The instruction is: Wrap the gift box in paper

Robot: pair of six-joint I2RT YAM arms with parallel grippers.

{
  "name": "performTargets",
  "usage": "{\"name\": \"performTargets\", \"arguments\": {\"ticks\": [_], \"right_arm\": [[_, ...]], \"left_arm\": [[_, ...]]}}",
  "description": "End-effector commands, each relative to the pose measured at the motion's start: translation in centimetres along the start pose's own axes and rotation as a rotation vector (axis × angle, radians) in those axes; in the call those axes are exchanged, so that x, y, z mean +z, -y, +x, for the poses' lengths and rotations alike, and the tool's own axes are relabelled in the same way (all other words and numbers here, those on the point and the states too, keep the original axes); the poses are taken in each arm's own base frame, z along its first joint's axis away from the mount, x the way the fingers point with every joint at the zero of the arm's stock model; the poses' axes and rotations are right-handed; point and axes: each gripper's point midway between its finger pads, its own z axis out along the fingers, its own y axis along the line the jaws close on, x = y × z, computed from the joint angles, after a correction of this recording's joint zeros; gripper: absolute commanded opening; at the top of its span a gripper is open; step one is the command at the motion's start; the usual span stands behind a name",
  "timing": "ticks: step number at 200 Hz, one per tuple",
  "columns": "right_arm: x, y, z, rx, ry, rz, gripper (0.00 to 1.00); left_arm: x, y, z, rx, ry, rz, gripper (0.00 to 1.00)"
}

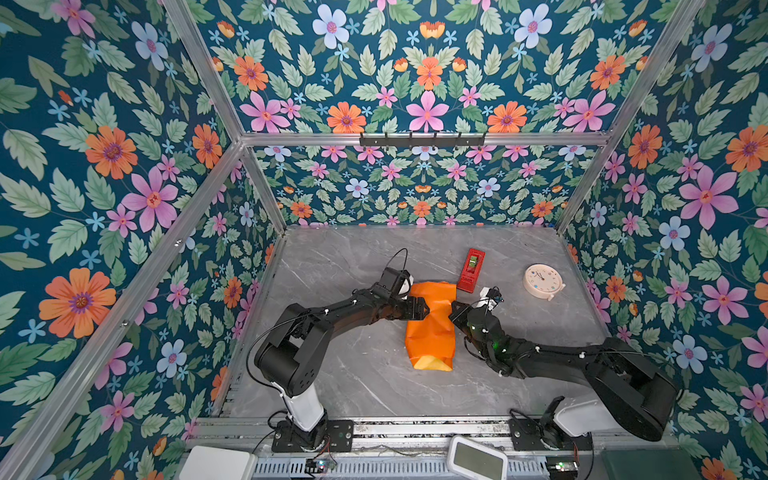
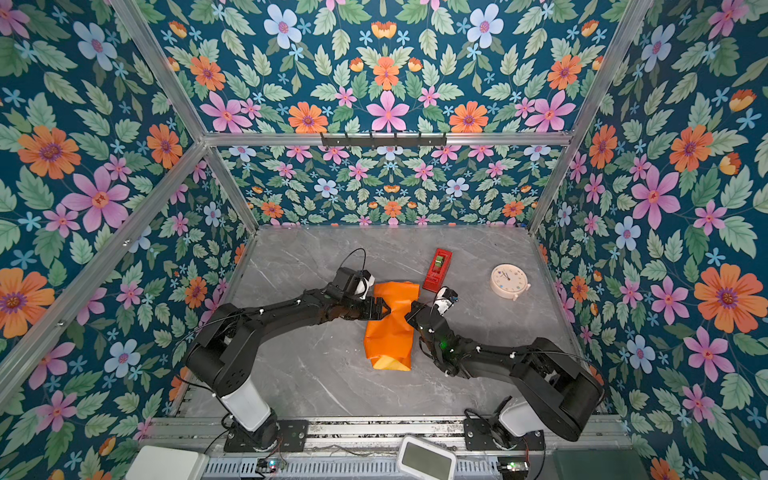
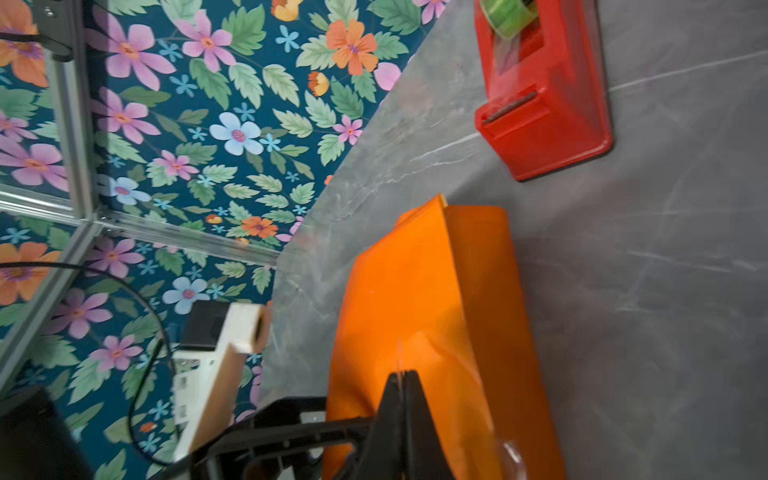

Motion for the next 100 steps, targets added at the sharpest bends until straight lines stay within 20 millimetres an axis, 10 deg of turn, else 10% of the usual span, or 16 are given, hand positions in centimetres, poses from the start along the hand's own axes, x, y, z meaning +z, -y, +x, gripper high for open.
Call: {"name": "performTargets", "arguments": {"ticks": [1, 100], "right_arm": [[0.1, 0.4, -1.2, 0.037, 0.095, 0.019, 0.0], [0.5, 0.1, -0.6, 0.058, 0.087, -0.014, 0.0]], "left_arm": [[-0.6, -7.0, 5.9, -0.025, -0.191, -0.321, 0.87], [-0.4, -6.9, 5.8, -0.021, -0.195, -0.316, 0.87]]}}
